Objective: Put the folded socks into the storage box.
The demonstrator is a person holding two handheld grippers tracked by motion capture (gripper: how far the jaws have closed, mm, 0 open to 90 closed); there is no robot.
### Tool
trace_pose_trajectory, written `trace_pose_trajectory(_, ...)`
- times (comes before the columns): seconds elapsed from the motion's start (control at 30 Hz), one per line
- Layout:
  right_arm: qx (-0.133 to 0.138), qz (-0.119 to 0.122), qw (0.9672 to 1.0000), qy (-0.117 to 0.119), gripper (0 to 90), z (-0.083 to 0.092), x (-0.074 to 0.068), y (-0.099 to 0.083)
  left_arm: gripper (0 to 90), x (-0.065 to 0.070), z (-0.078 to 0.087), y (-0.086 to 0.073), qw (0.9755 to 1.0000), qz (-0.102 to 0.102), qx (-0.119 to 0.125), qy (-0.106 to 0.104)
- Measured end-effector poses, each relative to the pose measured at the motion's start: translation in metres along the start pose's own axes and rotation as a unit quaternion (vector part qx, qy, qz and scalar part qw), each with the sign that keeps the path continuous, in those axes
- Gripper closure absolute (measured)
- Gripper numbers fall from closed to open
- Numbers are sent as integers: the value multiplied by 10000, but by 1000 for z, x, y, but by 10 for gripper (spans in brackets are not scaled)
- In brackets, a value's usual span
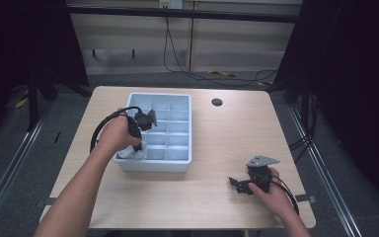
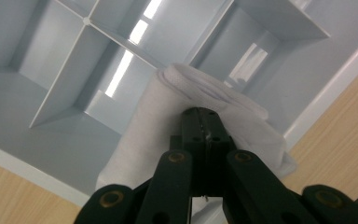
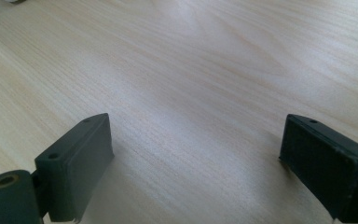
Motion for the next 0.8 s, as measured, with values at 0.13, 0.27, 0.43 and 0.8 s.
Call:
trace_pose_trajectory(0.13,-13,-16,10000,-2,83,0,0,0,900,0,-1,-3,10000,53,27,13)
trace_pose_trajectory(0.27,-14,-21,10000,-2,83,0,0,0,900,0,-2,-5,10000,53,-22,68)
trace_pose_trajectory(0.43,-15,-19,10000,-3,83,0,0,0,900,-1,-2,-7,9999,68,-71,70)
trace_pose_trajectory(0.8,-9,-17,10000,14,83,0,-1,0,900,-1,-5,-15,9999,87,-39,117)
Point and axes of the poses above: each handheld gripper's, and its own axes: z roughly backward along the jaws, y roughly out of its top, x roughly to its right, the point moved 8 cm from there along -z, roughly forward along the jaws, and after that the axes turned 12 degrees about x, right-handed, at the moved point
